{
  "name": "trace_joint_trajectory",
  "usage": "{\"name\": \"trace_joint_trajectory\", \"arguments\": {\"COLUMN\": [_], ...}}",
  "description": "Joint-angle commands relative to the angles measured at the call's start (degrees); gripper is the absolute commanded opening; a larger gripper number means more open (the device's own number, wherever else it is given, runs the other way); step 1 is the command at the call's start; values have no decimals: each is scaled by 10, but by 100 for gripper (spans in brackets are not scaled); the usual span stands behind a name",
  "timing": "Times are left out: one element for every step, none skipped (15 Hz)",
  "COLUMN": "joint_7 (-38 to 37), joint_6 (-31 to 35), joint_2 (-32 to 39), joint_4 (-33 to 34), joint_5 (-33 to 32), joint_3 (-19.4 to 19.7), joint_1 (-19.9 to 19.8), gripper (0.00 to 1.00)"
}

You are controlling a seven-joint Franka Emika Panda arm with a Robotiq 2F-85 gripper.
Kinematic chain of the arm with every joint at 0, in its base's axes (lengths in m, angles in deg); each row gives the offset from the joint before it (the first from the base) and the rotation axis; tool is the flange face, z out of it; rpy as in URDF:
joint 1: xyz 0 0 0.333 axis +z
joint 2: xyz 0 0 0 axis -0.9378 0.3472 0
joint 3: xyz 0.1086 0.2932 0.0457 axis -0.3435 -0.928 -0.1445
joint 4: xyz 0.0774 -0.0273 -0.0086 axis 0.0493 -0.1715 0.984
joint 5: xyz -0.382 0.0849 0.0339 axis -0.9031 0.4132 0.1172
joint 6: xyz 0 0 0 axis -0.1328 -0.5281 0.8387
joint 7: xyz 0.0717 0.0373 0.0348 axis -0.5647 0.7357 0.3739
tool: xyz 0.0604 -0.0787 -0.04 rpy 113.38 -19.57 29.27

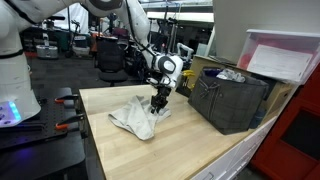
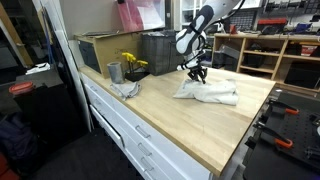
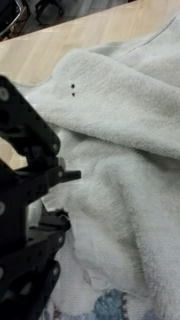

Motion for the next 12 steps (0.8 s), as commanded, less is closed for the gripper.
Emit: {"name": "trace_joint_trajectory", "arguments": {"joint_7": [-11,-11,-9,-6,-3,-3,-1,1,1,0,-2,-4], "joint_6": [-12,-14,-20,-25,-30,-34,-38,-40,-40,-41,-41,-42], "joint_2": [-9,-9,-10,-11,-13,-15,-17,-19,-21,-21,-20,-19], "joint_4": [0,1,2,3,3,4,6,9,14,21,33,42], "joint_5": [9,10,14,18,26,31,39,47,54,59,65,70], "joint_3": [-4,-5,-8,-11,-15,-17,-20,-24,-26,-28,-28,-28], "joint_1": [-7,-8,-9,-11,-13,-13,-15,-17,-18,-20,-22,-23], "gripper": [8,1,0,0,0,0,0,0,0,0,0,0]}}
